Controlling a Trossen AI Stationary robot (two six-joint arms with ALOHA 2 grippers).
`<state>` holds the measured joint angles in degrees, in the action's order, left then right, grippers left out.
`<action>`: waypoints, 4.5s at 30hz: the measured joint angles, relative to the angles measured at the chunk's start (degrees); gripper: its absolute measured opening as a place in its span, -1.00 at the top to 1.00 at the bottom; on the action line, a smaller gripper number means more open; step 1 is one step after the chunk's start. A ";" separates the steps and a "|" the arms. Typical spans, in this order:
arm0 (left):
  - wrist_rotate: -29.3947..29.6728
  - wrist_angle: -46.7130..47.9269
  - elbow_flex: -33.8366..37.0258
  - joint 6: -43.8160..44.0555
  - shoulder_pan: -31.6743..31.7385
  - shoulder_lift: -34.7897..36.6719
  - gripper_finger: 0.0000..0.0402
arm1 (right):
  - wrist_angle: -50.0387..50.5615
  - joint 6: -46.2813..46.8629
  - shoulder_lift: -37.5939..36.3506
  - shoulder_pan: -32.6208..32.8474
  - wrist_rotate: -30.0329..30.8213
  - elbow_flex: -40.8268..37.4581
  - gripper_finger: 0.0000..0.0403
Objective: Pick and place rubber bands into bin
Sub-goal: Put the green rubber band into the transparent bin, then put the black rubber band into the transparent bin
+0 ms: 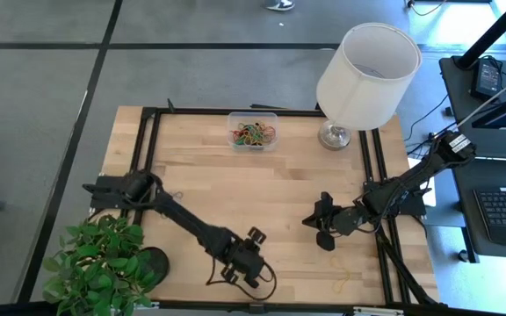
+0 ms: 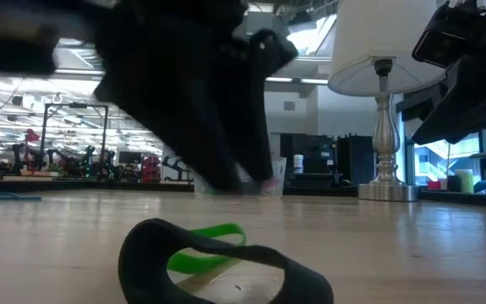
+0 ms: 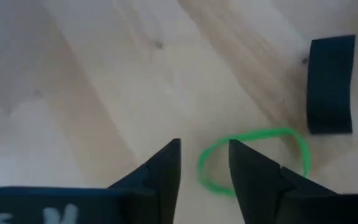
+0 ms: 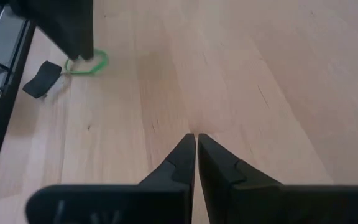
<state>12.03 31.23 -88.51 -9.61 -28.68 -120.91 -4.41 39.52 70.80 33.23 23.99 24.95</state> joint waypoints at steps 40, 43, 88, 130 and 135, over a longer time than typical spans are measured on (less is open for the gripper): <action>1.73 13.32 -4.46 -5.99 41.85 15.27 0.99 | -0.54 0.52 -0.02 0.00 0.64 0.00 0.88; 0.63 12.79 -4.39 -5.68 47.95 14.05 0.99 | -0.54 0.52 -0.02 0.00 1.78 0.00 0.88; 0.01 0.41 23.84 12.35 34.71 34.10 0.98 | -3.44 1.82 6.52 0.02 1.97 -0.02 0.88; 9.89 -47.96 71.95 20.90 15.05 49.17 1.00 | 36.40 -27.88 55.56 -4.78 -20.25 74.61 0.24; 9.83 -48.23 71.95 21.03 15.05 49.17 0.99 | 34.77 -27.57 59.88 -3.82 -21.53 75.76 0.03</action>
<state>21.85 -16.99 -16.56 11.42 -13.63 -71.75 30.37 11.94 130.68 29.41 2.46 100.71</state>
